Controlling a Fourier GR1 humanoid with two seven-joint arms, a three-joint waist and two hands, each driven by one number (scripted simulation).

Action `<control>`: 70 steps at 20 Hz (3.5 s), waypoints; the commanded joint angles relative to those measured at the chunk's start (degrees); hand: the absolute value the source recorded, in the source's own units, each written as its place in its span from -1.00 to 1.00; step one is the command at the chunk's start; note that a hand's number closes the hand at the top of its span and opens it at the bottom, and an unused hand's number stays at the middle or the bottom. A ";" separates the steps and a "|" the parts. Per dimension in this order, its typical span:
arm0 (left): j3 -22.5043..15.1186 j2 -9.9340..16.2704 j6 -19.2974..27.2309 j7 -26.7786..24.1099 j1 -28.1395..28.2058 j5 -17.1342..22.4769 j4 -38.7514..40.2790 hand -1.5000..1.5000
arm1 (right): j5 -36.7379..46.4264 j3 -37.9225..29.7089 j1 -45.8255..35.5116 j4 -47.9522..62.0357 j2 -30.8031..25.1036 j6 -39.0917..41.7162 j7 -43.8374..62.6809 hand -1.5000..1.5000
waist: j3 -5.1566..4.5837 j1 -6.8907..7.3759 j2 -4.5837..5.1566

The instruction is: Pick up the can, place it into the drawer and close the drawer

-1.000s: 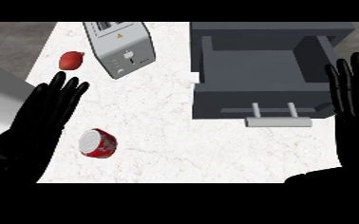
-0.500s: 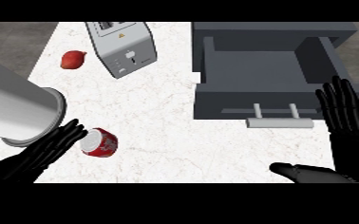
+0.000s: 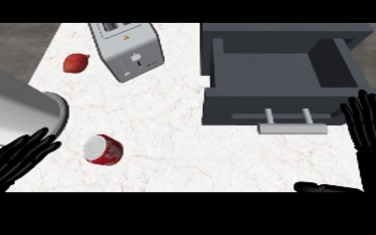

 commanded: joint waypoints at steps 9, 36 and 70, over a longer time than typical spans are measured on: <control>-0.53 -8.79 -2.62 0.52 -7.07 -10.13 8.76 -1.00 | -1.27 -2.65 4.41 -0.43 1.00 4.21 -3.46 -1.00 | 0.00 -0.20 0.02; 2.14 -14.59 -5.51 -25.28 -15.72 -39.28 38.10 -1.00 | -1.54 -8.97 4.26 5.01 1.40 10.09 -8.89 -1.00 | -0.01 -0.31 0.06; -4.04 -6.85 3.72 -55.01 -31.58 -51.13 83.28 -1.00 | 0.45 -7.66 1.66 1.46 4.15 8.95 -4.49 -1.00 | -0.05 -0.62 0.17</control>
